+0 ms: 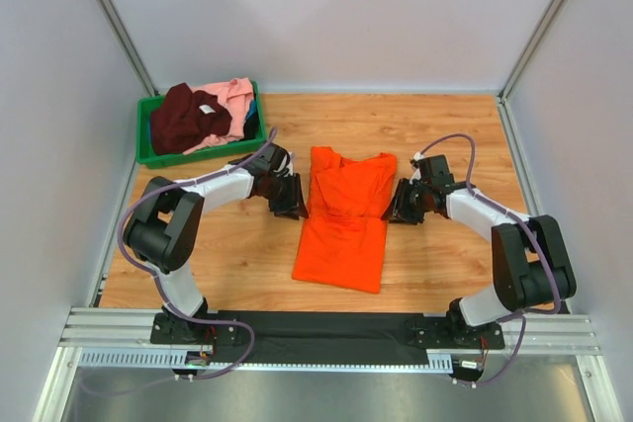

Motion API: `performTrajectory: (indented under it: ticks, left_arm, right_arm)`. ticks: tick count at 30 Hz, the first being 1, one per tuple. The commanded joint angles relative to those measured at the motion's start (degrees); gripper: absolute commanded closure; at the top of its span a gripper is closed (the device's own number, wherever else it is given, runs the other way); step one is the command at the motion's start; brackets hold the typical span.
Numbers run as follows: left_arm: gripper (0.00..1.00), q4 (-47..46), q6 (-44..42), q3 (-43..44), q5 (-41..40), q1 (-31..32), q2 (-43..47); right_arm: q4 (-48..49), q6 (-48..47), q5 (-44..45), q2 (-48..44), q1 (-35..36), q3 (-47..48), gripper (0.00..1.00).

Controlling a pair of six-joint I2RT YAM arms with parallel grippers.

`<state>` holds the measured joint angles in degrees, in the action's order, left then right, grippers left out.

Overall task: Fold and stack the t-shirts
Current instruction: Fold the tshirt

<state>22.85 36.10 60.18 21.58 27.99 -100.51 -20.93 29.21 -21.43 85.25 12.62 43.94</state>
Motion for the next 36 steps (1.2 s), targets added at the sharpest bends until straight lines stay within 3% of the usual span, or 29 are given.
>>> performTrajectory:
  ticks: [1,12,18,20,21,22,36]
  left_arm:
    - [0.59,-2.2,-2.2,3.7,2.7,0.0,-1.6]
    - [0.63,-4.8,-2.2,4.0,4.1,0.0,-4.4]
    - [0.81,-4.9,-1.6,4.8,3.6,0.0,-6.2]
    - [0.9,-5.3,-1.2,4.9,4.0,0.0,-6.5]
    - [0.97,-5.3,-1.1,4.9,4.0,0.0,-6.5]
    - [1.0,-5.4,-0.9,4.9,4.0,0.0,-6.5]
    - [1.0,-4.6,2.3,2.8,-2.6,0.0,-3.6]
  right_arm:
    - [1.9,-2.8,1.1,1.2,0.2,1.7,0.69]
    - [3.9,-3.4,0.4,3.7,0.2,1.4,0.73]
    - [5.1,-2.9,0.7,4.3,0.2,1.1,0.8]
    - [5.1,-2.7,1.0,4.8,0.2,1.3,0.89]
    - [5.1,-2.6,1.6,4.9,0.2,1.2,0.98]
    - [5.1,-2.5,1.8,4.7,0.2,1.1,1.0]
    - [4.7,-1.7,5.6,2.2,0.2,-0.3,1.0]
